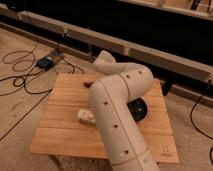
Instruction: Push the eraser across the table
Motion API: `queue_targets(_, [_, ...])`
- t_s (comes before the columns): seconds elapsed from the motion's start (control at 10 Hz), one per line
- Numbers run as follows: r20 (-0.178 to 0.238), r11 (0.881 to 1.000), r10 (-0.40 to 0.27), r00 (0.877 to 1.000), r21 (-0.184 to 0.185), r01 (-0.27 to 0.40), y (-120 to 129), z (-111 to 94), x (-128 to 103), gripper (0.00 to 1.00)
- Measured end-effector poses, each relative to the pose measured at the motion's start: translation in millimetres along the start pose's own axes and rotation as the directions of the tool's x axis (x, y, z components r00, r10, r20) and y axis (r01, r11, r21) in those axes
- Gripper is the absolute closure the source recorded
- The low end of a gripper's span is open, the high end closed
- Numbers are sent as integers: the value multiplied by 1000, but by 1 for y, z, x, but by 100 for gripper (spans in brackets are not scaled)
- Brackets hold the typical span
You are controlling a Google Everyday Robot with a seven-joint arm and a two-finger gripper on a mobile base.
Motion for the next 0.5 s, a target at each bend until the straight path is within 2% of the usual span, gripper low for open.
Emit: queue_targets(0.5, [-34, 998, 31, 999, 54, -29, -27, 20, -1, 20])
